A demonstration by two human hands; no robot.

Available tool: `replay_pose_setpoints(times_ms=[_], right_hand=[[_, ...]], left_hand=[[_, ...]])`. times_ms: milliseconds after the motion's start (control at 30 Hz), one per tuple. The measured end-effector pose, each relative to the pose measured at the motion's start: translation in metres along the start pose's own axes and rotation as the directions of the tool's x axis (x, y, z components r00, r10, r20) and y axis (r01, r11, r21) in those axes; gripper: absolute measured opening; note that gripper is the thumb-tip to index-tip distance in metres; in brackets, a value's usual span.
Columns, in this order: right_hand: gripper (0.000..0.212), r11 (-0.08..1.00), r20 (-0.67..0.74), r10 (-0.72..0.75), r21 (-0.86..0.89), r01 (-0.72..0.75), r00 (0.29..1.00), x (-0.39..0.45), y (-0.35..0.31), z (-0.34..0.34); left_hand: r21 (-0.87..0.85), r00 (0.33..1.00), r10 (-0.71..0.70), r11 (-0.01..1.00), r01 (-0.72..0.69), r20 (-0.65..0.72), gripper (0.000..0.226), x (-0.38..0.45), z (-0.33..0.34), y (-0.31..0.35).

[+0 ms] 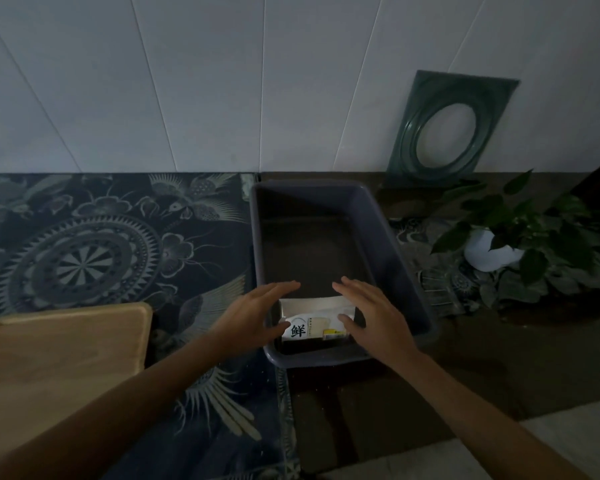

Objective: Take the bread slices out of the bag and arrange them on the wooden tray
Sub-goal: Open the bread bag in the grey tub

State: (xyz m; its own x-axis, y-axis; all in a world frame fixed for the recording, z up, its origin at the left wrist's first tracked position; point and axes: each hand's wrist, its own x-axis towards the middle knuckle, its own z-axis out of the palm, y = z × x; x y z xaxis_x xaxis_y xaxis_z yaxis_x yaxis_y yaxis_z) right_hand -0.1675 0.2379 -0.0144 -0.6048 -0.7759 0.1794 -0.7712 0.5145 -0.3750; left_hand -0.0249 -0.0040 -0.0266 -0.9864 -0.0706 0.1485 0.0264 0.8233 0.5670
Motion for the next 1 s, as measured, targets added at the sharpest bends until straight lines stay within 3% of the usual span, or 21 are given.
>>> replay_pose_setpoints(times_ms=[233,500,833,1000], right_hand=[[0.048,0.994,-0.086,-0.094,0.044,0.098,0.992,0.01,0.007,0.005],[0.032,0.971,-0.128,-0.206,0.095,0.219,0.97,0.017,0.021,0.008],[0.024,0.963,-0.083,-0.183,0.187,0.195,0.98,0.021,0.035,0.009],[0.029,0.946,-0.037,-0.111,0.302,0.117,0.993,0.024,0.034,0.004]], left_hand=[[-0.04,0.999,0.05,0.998,-0.05,-0.005,0.05,0.005,0.008,0.006],[-0.075,0.996,0.002,0.997,-0.009,-0.093,0.039,0.011,0.013,0.007],[-0.081,0.994,-0.004,0.997,-0.005,-0.112,0.026,0.016,0.01,0.014],[-0.106,0.994,-0.035,0.994,0.023,-0.106,0.024,0.021,0.001,0.015]])
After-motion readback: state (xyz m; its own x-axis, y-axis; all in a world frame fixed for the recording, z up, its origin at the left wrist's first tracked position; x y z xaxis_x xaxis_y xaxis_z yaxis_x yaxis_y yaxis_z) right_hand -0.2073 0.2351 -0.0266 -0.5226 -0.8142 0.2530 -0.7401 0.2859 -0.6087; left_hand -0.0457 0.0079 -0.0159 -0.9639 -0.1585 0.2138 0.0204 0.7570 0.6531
